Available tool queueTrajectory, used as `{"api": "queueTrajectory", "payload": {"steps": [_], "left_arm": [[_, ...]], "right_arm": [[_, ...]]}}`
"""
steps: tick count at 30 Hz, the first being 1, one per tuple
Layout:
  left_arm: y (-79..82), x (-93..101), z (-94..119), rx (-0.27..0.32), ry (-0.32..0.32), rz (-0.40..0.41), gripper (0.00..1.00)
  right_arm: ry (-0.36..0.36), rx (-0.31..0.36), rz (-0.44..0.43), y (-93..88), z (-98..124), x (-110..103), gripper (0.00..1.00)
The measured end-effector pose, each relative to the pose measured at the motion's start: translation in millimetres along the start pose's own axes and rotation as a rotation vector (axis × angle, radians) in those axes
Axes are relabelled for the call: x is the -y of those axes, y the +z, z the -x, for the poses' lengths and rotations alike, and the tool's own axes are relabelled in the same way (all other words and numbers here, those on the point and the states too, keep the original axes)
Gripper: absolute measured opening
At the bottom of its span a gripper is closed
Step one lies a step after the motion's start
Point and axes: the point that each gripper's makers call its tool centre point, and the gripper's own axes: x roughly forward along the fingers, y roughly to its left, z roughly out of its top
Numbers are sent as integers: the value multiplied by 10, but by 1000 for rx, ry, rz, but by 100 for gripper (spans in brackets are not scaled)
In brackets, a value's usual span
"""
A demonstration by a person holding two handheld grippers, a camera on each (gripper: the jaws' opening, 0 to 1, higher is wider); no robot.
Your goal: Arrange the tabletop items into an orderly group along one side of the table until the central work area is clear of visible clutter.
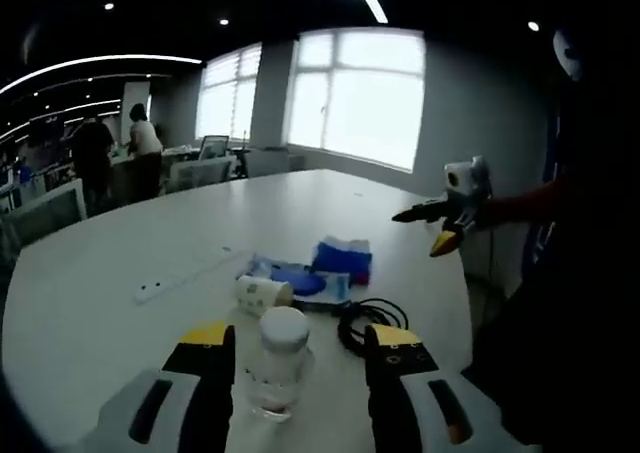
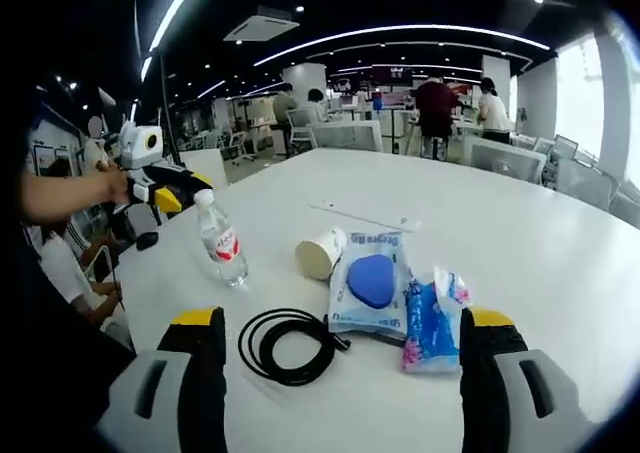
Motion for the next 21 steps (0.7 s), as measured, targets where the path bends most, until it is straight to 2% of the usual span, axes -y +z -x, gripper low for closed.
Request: {"api": "queueTrajectory", "payload": {"steps": [3, 6, 10, 13, 16, 21], "left_arm": [[-44, 32, 47, 10, 49, 22, 66], [-111, 84, 111, 17, 73, 46, 68], [-141, 136, 186, 45, 124, 91, 79], [-152, 196, 268, 55, 151, 90, 81], [-114, 253, 331, 82, 190, 86, 89], [-126, 365, 397, 83, 214, 88, 94]], "right_arm": [[27, 21, 8, 84, -31, -60, 96], [71, 48, 14, 170, -81, -131, 99], [109, 62, 33, 226, -150, -192, 99], [150, 63, 44, 259, -218, -264, 99], [192, 66, 63, 288, -273, -359, 99], [245, 81, 109, 380, -391, -516, 99]]}}
